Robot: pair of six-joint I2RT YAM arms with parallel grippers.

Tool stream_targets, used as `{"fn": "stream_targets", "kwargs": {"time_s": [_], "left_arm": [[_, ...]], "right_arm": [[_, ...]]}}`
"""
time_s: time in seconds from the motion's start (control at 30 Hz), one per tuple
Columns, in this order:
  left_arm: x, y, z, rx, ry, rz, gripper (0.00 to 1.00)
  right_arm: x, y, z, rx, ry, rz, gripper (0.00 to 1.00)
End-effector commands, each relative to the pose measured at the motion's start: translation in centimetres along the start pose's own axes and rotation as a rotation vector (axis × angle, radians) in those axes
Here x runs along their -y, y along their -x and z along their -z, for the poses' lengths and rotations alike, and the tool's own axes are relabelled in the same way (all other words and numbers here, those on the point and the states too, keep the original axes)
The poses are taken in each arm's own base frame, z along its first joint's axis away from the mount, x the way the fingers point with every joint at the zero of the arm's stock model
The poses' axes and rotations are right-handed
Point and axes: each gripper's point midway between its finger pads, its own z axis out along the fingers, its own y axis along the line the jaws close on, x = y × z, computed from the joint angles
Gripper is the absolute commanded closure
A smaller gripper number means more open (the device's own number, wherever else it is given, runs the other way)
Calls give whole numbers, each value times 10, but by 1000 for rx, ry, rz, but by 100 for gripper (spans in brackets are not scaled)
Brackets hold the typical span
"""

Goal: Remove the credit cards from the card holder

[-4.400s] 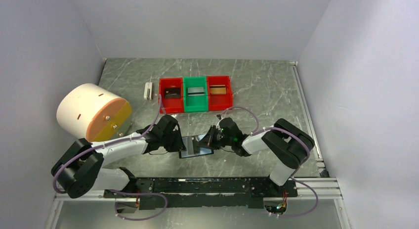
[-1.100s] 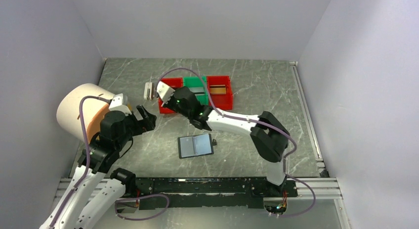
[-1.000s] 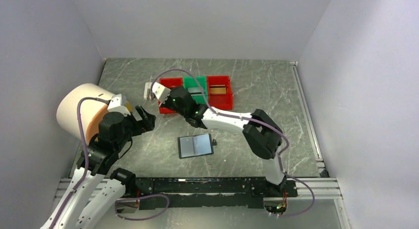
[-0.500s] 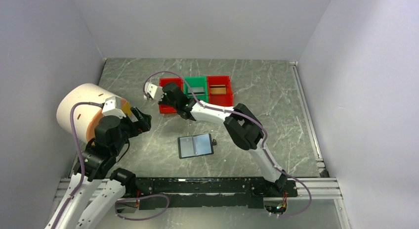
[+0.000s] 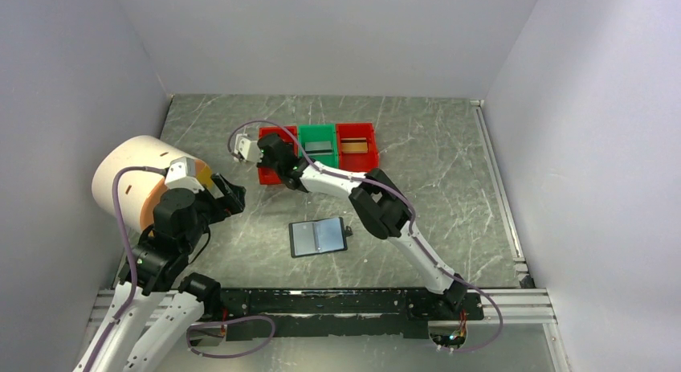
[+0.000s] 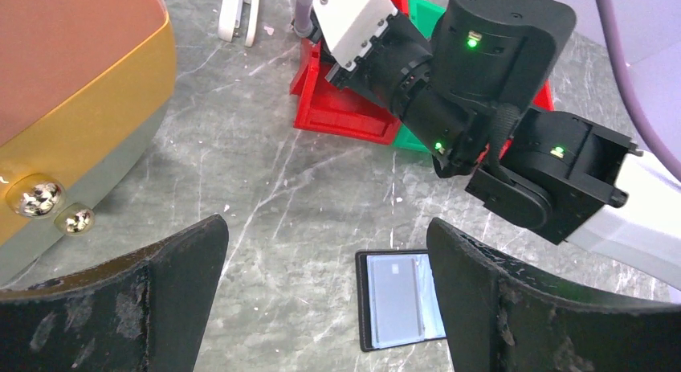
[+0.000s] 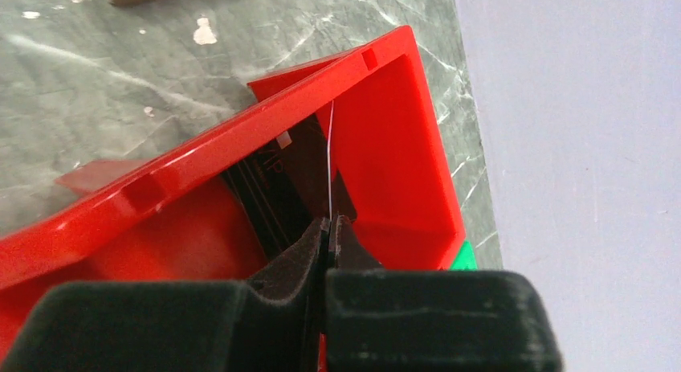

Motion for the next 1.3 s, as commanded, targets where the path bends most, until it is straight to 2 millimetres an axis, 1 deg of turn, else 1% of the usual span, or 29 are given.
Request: {"fn": "stream_targets", "kwargs": {"time_s": [0.0, 0.13, 0.23, 0.33, 0.47, 0.6, 0.73, 0.87, 1.07, 1.27], "left_arm": [[-5, 3, 1, 18, 24, 4, 2], [-6, 5, 3, 28, 23, 9, 1], [-6, 6, 4, 32, 21, 11, 1], [-5, 6, 4, 31, 19, 10, 2], [-5, 5, 3, 28, 18, 8, 2], [-5, 4, 2, 23, 17, 6, 2], [-5, 3, 2, 20, 21, 5, 2], [-5, 4, 2, 22, 20, 6, 2], [-5, 2, 0, 13, 21, 1, 2], [-4, 1, -1, 5, 21, -2, 2]], "right_arm": [[11, -10, -12, -41, -49, 32, 100], [13, -17, -19, -49, -70, 31, 97], [10, -17, -21, -39, -57, 29, 92], [7, -17, -22, -20, -36, -2, 90], [5, -13, -21, 0, -12, -37, 79], [0, -11, -21, 11, 23, -48, 74], [-5, -11, -19, 14, 47, -63, 71], [-4, -13, -17, 16, 54, -73, 69], [3, -9, -10, 37, 70, -127, 64], [15, 6, 3, 86, 75, -179, 59]]}}
